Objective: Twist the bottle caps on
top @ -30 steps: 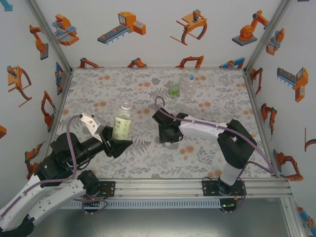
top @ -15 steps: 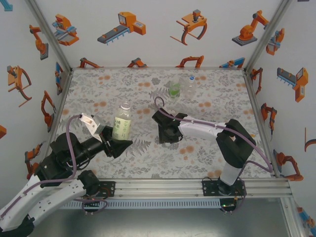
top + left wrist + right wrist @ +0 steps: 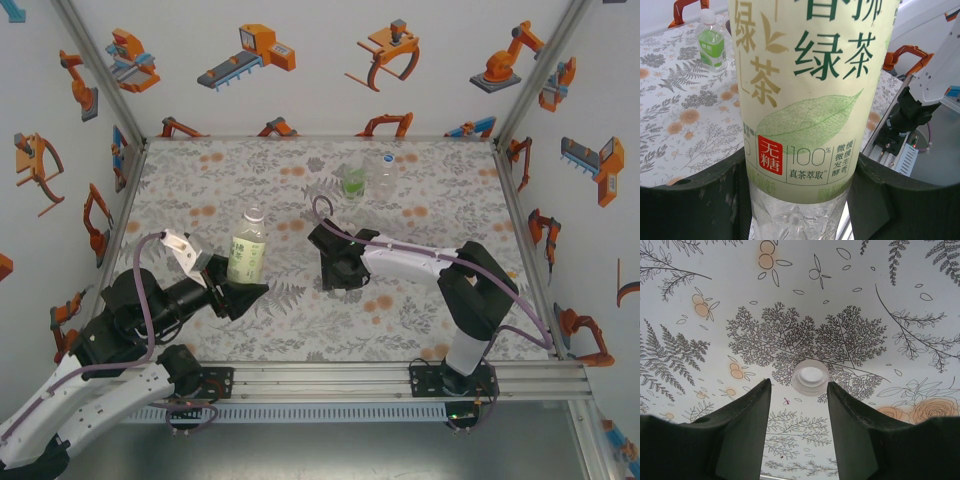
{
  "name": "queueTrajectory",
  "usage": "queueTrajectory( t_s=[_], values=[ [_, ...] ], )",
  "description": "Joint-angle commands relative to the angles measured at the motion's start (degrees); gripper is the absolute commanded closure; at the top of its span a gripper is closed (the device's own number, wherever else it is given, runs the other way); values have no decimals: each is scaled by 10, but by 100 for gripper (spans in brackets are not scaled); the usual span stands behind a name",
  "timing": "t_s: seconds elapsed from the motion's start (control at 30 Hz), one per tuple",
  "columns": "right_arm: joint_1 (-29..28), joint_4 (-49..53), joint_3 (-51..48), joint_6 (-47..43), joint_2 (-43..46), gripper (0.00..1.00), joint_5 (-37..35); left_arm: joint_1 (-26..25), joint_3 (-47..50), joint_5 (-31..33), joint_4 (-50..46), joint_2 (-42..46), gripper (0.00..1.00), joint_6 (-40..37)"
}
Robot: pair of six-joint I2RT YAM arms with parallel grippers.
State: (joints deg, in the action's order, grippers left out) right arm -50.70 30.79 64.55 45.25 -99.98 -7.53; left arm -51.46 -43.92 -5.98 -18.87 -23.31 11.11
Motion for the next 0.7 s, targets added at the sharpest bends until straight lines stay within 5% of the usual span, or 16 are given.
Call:
queueTrajectory(
  t_s=[0.0,0.67],
  values=[
    [2,16,11,5,2,52,-13,-1,-9,-2,21,5,89,8],
    [2,3,-2,8,-19,53,-1,-1,-7,-2,22,5,89,9]
  ],
)
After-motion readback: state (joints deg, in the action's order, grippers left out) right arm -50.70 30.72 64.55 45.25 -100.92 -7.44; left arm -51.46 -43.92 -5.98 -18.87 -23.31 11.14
